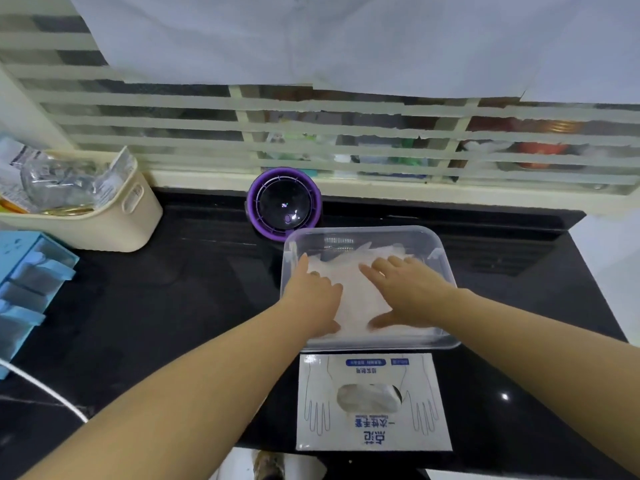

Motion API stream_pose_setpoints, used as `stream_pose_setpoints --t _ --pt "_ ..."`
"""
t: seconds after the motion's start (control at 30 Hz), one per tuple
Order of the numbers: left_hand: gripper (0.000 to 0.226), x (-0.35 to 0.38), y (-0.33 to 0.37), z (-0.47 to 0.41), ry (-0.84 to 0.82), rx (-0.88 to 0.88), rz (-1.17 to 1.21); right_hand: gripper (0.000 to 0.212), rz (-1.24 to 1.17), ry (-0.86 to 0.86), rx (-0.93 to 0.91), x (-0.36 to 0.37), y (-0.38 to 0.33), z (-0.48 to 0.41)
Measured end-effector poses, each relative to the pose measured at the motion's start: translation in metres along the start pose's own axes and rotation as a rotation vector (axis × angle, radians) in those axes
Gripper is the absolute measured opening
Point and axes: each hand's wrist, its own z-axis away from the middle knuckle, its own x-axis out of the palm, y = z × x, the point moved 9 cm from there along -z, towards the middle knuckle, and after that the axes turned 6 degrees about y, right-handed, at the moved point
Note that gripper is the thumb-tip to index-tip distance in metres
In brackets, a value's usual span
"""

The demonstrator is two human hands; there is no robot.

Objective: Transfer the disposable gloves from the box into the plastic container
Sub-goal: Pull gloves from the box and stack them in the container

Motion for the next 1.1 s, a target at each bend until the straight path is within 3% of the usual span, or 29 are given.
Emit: stream_pose_setpoints --t 0.1,0.2,0.3,0.43,0.6,0.7,0.77,0.87,0.97,1.03,1.1 --pt "0.07 0.001 -0.002 -0.004 -0.029 -0.043 -0.047 0.104 0.035 -0.118 0.091 0.022 0.012 0.004" --pt "0.082 0.003 -0.004 -0.009 -0.032 -0.068 -0.112 0.089 0.074 -0.196 0.141 0.037 0.017 0.002" --pt "0.08 0.007 0.0 -0.015 -0.074 -0.04 -0.215 0.083 0.057 -0.267 0.189 0.056 0.014 0.0" --pt "0.082 0.015 0.003 -0.023 -0.164 -0.048 -0.396 0.094 0.058 -0.31 0.191 0.064 0.01 -0.004" --pt "0.066 0.022 0.004 -0.026 -0.148 -0.06 -0.402 0.083 -0.152 -0.297 0.181 0.035 0.008 0.011" --pt "0.061 0.015 0.005 -0.023 -0.098 -0.051 -0.369 0.073 -0.229 -0.225 0.201 -0.002 0.017 0.03" --pt "0.065 0.009 0.003 -0.019 -0.076 -0.059 -0.332 0.068 -0.148 -0.153 0.226 -0.031 0.028 0.044" --pt "0.069 0.005 0.001 -0.015 -0.04 -0.078 -0.285 0.057 0.008 0.056 0.204 -0.076 0.029 0.055" --pt "0.068 0.003 0.0 -0.012 -0.006 -0.092 -0.246 0.04 -0.001 0.284 0.106 -0.106 -0.004 0.049" --pt "0.069 0.001 0.001 -0.009 0.004 -0.087 -0.238 0.031 -0.006 0.312 0.012 -0.1 -0.034 0.032" --pt "0.072 0.002 0.001 -0.007 -0.004 -0.085 -0.239 0.03 -0.044 0.204 0.013 -0.067 -0.043 0.012"
